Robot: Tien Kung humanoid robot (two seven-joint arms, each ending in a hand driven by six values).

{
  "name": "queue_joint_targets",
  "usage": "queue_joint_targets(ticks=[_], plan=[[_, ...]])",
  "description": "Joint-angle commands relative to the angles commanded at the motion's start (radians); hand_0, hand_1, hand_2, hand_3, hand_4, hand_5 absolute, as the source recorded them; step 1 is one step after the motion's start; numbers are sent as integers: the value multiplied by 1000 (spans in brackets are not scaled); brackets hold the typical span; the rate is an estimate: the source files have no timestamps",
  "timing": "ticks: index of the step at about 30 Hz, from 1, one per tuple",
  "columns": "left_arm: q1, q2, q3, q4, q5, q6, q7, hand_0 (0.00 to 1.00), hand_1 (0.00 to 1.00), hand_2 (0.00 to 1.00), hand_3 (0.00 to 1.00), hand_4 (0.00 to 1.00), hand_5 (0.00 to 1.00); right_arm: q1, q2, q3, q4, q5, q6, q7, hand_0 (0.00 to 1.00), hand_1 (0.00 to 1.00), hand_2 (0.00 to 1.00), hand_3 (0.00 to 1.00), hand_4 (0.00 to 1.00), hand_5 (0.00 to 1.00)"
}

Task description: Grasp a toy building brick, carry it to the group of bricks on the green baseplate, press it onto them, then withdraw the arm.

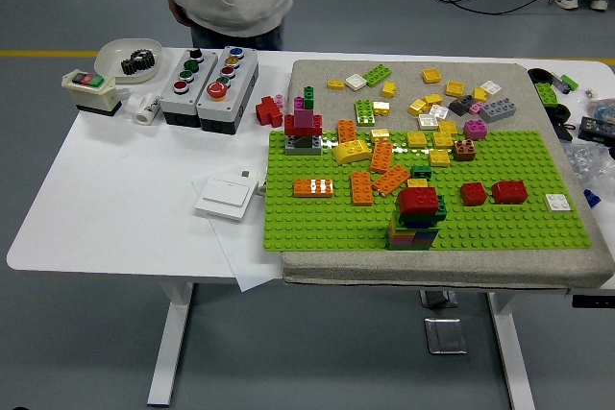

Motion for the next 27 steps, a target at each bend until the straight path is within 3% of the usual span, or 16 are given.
queue_joint_targets(ticks=[10, 25, 27], plan=[[-4, 2, 7, -1, -14, 3, -3, 665, 704, 726, 585, 669, 662, 2, 0, 1, 13, -26, 39, -25, 842, 780, 806, 808, 998, 962], [-23, 15, 12, -7, 8, -2, -6, 665, 704, 728, 589, 670, 663, -17, -3, 9, 37, -123, 179, -42, 855, 787, 812, 814, 998, 973], [-24, 17, 10, -7, 13, -3, -6, 665, 703, 729, 589, 669, 661, -22, -2, 14, 41, -138, 197, -40, 905, 821, 825, 836, 998, 998]])
